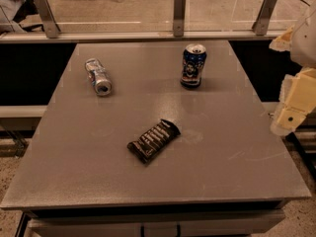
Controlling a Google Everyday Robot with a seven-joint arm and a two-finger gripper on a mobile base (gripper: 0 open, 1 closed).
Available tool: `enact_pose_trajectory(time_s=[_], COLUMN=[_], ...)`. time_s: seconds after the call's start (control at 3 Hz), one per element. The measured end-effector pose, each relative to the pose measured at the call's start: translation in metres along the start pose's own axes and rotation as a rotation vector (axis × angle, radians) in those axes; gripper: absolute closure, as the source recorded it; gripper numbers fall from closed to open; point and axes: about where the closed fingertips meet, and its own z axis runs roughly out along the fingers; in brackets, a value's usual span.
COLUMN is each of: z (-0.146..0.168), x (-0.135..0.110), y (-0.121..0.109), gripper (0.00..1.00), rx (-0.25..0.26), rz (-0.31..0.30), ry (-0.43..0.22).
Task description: Pick rxbar chocolate
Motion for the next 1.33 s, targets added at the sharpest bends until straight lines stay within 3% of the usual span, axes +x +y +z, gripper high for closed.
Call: enact_pose_trajectory(time_s=[0.33, 0.67, 1.0, 1.33], z=[0.0, 0.011, 0.038, 0.068], x=[0.0, -0.032, -0.088, -0.142], y=[0.0, 0.014, 0.04, 0.068], gripper=[0.0, 0.0, 0.0, 0.0], rx=[0.0, -0.027, -0.082, -0.133], rz=[0.0, -0.16, -0.432, -0.641], ry=[0.0, 0.016, 0.058, 0.068])
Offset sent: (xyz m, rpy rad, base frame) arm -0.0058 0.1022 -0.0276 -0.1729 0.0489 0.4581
